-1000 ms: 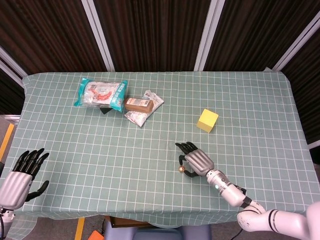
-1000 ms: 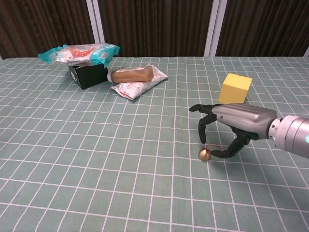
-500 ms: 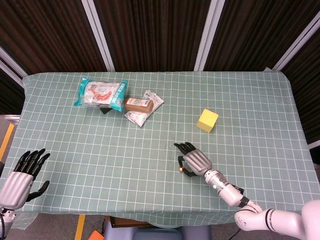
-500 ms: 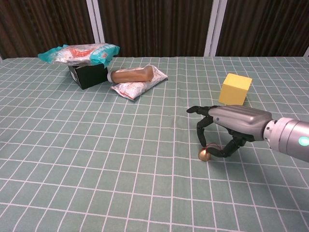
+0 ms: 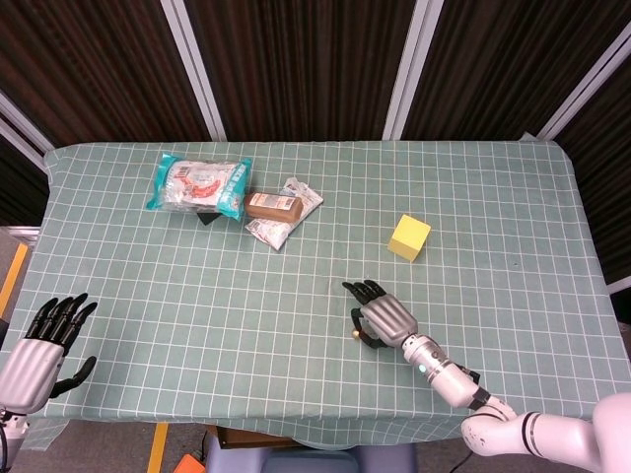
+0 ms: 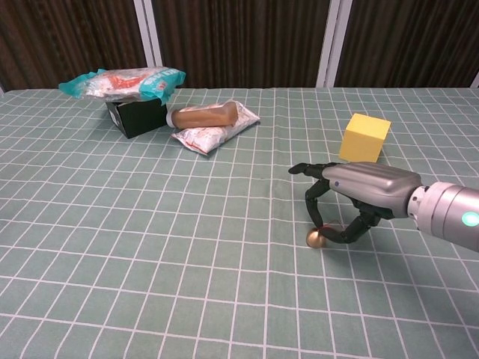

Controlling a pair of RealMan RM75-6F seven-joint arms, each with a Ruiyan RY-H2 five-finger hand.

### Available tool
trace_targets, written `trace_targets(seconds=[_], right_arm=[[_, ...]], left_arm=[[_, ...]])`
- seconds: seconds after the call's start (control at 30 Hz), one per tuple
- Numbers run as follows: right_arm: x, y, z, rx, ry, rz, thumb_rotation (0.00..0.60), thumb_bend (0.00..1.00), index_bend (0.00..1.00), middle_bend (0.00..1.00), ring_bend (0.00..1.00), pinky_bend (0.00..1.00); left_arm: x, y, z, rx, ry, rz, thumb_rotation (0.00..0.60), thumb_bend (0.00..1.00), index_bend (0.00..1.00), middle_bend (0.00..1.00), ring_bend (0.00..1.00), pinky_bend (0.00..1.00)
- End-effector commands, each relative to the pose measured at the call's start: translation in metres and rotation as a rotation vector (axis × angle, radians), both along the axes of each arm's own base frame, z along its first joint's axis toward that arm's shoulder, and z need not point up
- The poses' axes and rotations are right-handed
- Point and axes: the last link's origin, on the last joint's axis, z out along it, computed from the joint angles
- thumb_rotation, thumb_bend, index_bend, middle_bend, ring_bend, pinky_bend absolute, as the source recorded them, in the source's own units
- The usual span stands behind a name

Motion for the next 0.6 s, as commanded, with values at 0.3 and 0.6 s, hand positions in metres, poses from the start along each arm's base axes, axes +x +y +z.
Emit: trace_targets(seconds=[0.3,0.6], right_arm=[[0.014,0.004,0.01,-0.018,-0.069,0.01,0.6,0.65,0.76,0.06,0.0,0.0],[0.029,0.004,0.024,-0.054,-0.055,0.044,0.6,0.65,0.76,0.06,0.0,0.0]], left_arm=[[0.001,0.0,0.002,0.004,-0.008,-0.009,0.6,0.36,0.0,0.0,0.0,0.05],[0.001,-0.002,0.004,0.001,-0.016,-0.013,0.6,0.36,0.0,0.0,0.0,0.05]])
